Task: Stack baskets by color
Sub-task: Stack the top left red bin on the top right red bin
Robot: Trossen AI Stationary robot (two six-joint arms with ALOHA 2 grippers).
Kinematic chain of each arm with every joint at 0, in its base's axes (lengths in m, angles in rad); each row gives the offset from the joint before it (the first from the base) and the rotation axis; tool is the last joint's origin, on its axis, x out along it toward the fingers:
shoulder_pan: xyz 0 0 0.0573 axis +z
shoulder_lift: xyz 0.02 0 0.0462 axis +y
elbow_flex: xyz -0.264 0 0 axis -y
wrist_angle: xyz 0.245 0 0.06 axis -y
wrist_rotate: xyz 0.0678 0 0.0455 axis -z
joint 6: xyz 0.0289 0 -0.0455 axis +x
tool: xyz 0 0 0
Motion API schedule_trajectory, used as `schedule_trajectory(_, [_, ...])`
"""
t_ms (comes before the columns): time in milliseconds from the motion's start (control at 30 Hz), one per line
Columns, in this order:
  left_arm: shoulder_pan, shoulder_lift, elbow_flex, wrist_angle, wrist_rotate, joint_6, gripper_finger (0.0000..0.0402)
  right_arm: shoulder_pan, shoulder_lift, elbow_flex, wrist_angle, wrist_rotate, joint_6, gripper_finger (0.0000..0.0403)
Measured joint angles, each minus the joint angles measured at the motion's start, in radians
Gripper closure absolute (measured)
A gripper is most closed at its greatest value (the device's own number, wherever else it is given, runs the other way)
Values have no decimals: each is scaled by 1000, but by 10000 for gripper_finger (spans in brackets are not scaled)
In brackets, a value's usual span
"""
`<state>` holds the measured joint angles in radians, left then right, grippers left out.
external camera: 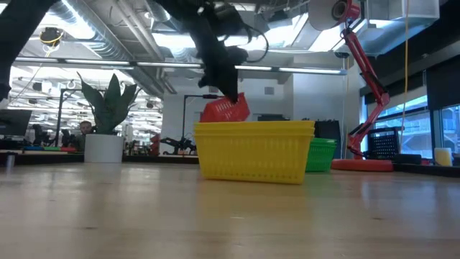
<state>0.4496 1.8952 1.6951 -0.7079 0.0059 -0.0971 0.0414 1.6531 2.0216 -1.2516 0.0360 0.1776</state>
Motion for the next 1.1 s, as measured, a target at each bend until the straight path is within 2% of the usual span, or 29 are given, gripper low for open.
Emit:
schedule_trajectory(367, [2,30,-1,-75,-137,29,401,0,0,0,-1,0,-1,353])
schedule_trajectory(767, [5,38,0,-90,-168,71,401,0,0,0,-3,-1,0,353])
schedule_trajectory(1100, [-5,99,-1,-130,-140,82,366,0,0,0,-3,-3,2,353])
